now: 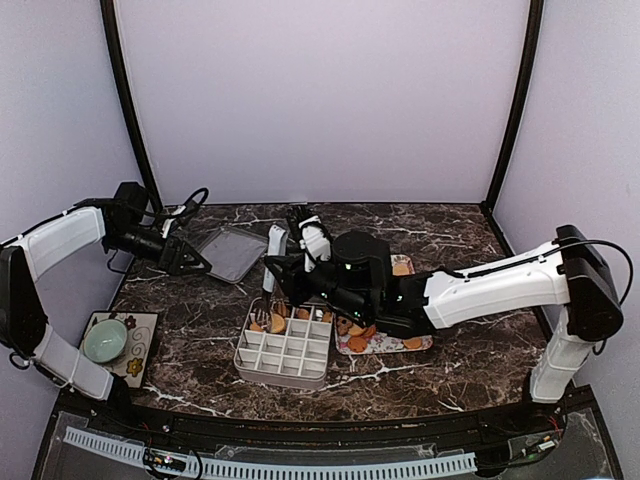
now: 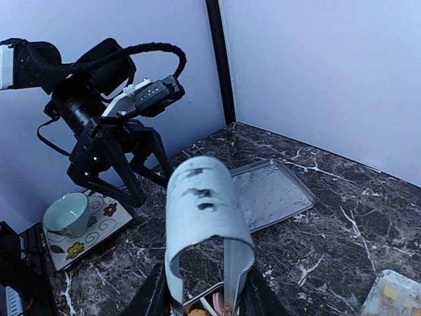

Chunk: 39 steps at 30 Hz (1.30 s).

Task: Pack the cookies
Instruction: Place the fake cookies in the empty pocket of the box.

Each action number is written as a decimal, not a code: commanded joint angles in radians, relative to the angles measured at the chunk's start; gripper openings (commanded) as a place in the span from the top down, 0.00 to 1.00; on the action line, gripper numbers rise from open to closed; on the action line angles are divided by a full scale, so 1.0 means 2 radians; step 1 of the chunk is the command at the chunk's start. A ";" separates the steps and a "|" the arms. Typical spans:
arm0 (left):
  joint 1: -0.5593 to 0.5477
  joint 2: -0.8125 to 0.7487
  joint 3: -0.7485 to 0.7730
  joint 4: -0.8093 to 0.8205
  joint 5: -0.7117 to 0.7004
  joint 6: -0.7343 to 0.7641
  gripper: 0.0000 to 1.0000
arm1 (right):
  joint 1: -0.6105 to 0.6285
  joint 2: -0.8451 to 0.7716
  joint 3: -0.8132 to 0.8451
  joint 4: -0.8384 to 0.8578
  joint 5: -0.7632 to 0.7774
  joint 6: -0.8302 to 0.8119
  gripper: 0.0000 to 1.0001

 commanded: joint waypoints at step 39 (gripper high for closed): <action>0.003 -0.013 0.003 -0.027 0.045 0.021 0.08 | 0.004 -0.009 -0.024 0.070 0.020 -0.029 0.57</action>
